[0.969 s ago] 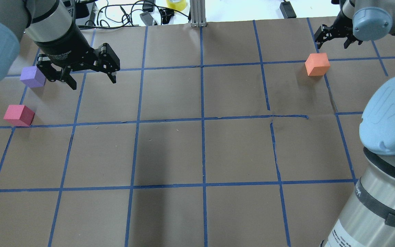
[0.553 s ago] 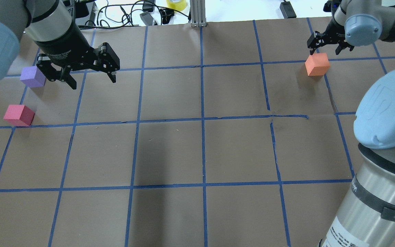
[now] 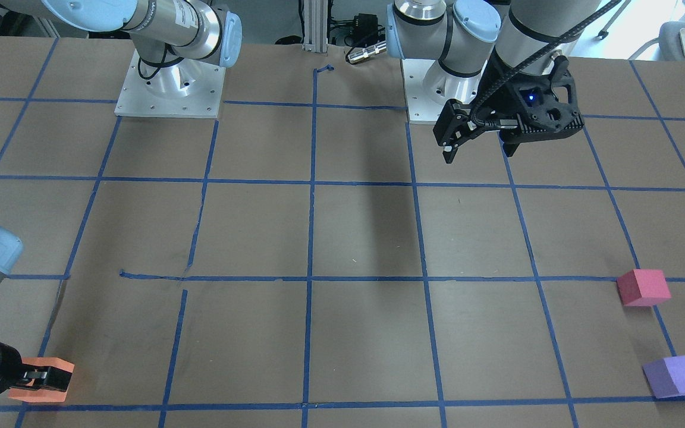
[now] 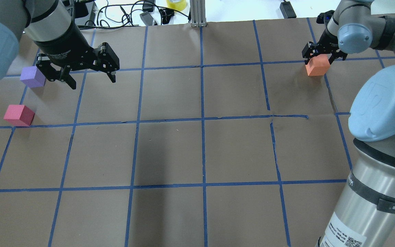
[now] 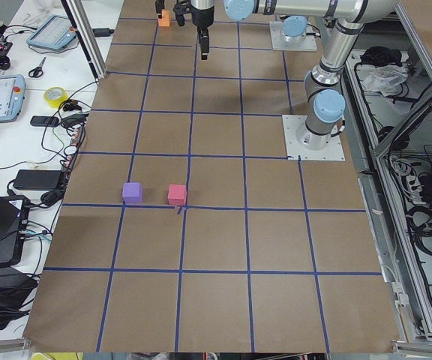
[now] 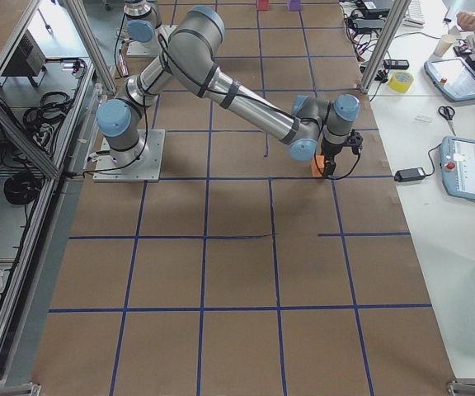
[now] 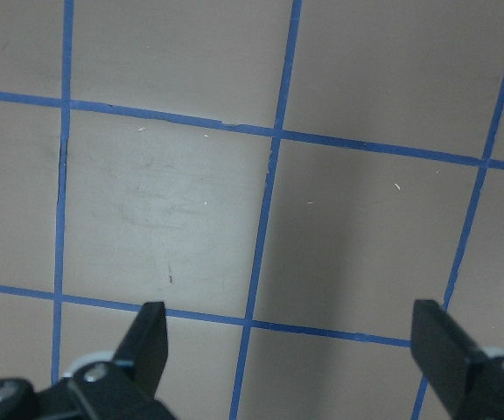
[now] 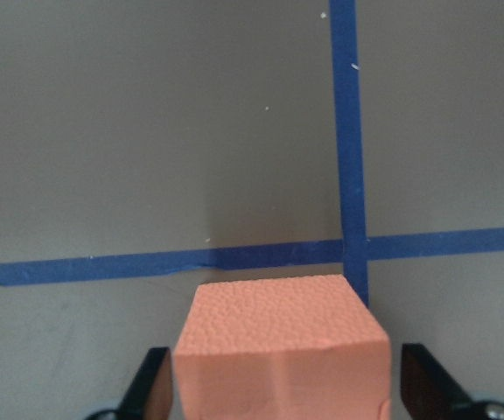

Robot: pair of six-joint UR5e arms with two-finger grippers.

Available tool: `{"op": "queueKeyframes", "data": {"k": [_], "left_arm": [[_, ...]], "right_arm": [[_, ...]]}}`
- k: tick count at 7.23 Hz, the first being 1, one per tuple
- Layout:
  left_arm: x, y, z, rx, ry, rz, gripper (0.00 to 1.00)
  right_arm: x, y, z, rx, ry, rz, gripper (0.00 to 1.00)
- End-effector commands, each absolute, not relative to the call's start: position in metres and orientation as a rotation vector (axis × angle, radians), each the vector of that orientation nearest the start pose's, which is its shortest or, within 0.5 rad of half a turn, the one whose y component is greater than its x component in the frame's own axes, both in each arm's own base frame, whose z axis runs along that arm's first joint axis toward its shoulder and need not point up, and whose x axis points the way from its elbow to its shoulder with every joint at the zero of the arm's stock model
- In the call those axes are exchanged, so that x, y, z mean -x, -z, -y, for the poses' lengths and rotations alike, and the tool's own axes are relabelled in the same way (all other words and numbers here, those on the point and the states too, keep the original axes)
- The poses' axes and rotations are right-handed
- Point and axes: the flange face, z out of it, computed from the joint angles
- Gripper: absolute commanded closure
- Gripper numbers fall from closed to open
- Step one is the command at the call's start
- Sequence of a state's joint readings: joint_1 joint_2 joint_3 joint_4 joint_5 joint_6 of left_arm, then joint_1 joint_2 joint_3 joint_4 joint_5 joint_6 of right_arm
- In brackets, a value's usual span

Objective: Arrange blocks in a line
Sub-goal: 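Lower the right gripper onto the orange cube and close on it, then carry the orange cube with the right gripper toward the table's middle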

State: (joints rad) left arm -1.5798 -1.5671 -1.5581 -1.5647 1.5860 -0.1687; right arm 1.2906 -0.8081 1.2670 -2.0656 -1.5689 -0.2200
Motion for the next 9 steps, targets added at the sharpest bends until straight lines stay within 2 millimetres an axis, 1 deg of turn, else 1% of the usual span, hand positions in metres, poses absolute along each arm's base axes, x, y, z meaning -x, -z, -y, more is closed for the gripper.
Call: {"op": "queueKeyframes", "data": {"k": [1, 2, 3, 4, 5, 6, 7, 8, 9], "left_arm": [[0.136, -0.497, 0.492, 0.250, 0.038, -3.118, 0.00], [0.136, -0.496, 0.492, 0.247, 0.036, -3.118, 0.00], [0.136, -0.497, 0.491, 0.247, 0.038, -3.118, 0.00], [0.133, -0.497, 0.492, 0.259, 0.038, -3.119, 0.00], [0.134, -0.495, 0.494, 0.276, 0.040, -3.118, 0.00], [0.134, -0.497, 0.492, 0.264, 0.045, -3.120, 0.00], [0.135, -0.495, 0.493, 0.262, 0.040, -3.119, 0.00], [0.136, -0.496, 0.492, 0.259, 0.043, -3.119, 0.00], [0.136, -0.495, 0.492, 0.257, 0.040, -3.118, 0.00]], "right_arm": [[0.077, -0.199, 0.756, -0.104, 0.050, -3.144, 0.68], [0.064, -0.207, 0.759, -0.085, 0.067, -3.147, 0.77], [0.032, -0.232, 0.760, -0.024, 0.116, -3.177, 0.76], [-0.021, -0.259, 0.755, 0.065, 0.162, -3.214, 0.76], [-0.048, -0.268, 0.748, 0.119, 0.133, -3.194, 0.77], [-0.103, -0.284, 0.739, 0.230, 0.169, -3.174, 0.81], [-0.171, -0.276, 0.727, 0.257, 0.150, -3.150, 0.80], [-0.218, -0.278, 0.714, 0.193, 0.154, -3.133, 0.80], [-0.245, -0.279, 0.705, 0.208, 0.161, -3.126, 0.80]]}}
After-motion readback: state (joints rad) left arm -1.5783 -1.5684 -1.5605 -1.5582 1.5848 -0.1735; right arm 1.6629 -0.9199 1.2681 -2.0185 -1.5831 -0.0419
